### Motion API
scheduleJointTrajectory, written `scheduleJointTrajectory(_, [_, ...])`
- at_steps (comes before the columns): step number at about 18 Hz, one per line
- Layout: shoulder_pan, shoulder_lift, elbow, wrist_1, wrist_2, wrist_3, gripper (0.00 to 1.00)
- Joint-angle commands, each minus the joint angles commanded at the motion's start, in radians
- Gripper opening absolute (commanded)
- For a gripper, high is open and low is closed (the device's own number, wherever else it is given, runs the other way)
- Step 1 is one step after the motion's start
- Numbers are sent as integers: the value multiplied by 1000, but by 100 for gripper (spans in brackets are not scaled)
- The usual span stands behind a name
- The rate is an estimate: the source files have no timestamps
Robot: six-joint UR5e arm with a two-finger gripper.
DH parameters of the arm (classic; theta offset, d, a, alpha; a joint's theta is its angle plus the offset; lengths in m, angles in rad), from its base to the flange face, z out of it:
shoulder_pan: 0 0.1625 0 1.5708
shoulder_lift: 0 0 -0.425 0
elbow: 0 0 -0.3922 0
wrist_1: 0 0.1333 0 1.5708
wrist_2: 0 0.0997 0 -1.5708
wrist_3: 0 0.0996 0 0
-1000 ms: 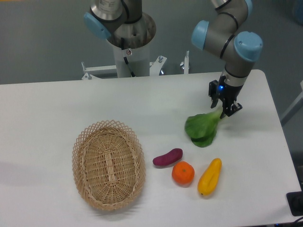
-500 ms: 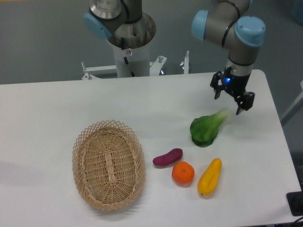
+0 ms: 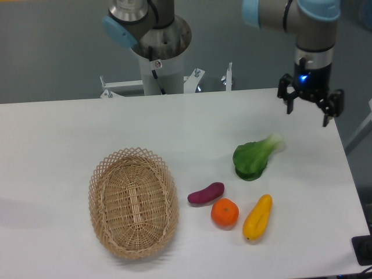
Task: Place the green vegetable on the table
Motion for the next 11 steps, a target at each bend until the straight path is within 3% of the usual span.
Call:
scheduleJointTrajectory(6, [-2, -37, 131, -137, 18, 6, 100])
scheduleJointTrajectory(11, [-5, -38, 121, -138, 46, 12, 100])
